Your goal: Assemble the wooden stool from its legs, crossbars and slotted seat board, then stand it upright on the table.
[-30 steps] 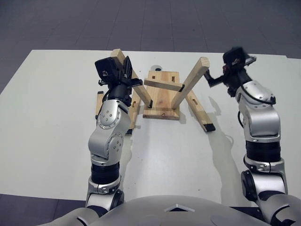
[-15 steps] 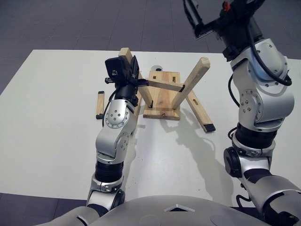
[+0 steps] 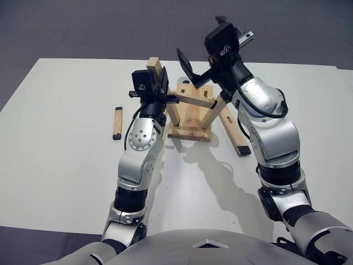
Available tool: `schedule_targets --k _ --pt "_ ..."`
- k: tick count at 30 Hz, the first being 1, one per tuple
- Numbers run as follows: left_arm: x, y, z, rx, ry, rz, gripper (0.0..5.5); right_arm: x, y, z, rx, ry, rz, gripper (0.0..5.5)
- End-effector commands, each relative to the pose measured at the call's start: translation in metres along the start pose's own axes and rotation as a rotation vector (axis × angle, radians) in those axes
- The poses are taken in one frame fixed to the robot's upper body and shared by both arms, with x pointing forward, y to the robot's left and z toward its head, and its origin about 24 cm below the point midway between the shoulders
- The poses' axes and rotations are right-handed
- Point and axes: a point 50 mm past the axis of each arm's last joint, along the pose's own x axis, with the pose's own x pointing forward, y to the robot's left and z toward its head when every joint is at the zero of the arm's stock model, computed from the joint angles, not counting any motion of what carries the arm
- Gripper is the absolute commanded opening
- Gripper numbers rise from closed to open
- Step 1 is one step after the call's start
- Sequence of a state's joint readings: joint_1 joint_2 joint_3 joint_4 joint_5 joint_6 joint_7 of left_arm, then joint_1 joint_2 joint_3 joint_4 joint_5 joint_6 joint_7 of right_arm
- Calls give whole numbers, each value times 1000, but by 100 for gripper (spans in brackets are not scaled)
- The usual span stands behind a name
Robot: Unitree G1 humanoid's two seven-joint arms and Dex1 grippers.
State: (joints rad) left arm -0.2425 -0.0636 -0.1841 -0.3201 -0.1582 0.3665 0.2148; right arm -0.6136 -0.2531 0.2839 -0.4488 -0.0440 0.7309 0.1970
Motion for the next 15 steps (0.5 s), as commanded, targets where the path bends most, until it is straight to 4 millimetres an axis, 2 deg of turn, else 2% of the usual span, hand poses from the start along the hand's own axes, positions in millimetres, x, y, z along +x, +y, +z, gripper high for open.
schedule_targets --k 1,8,12,15 --pt "-24 18 -61 62 312 84 104 -5 4 -10 -61 51 19 540" --pt "-26 24 -60 70 306 113 104 -13 7 -26 -124 129 38 540" --pt "-24 26 -59 63 302 125 104 -17 23 -44 -162 218 114 540" --pt "-22 27 -58 53 298 133 104 -19 28 -53 -190 257 138 540"
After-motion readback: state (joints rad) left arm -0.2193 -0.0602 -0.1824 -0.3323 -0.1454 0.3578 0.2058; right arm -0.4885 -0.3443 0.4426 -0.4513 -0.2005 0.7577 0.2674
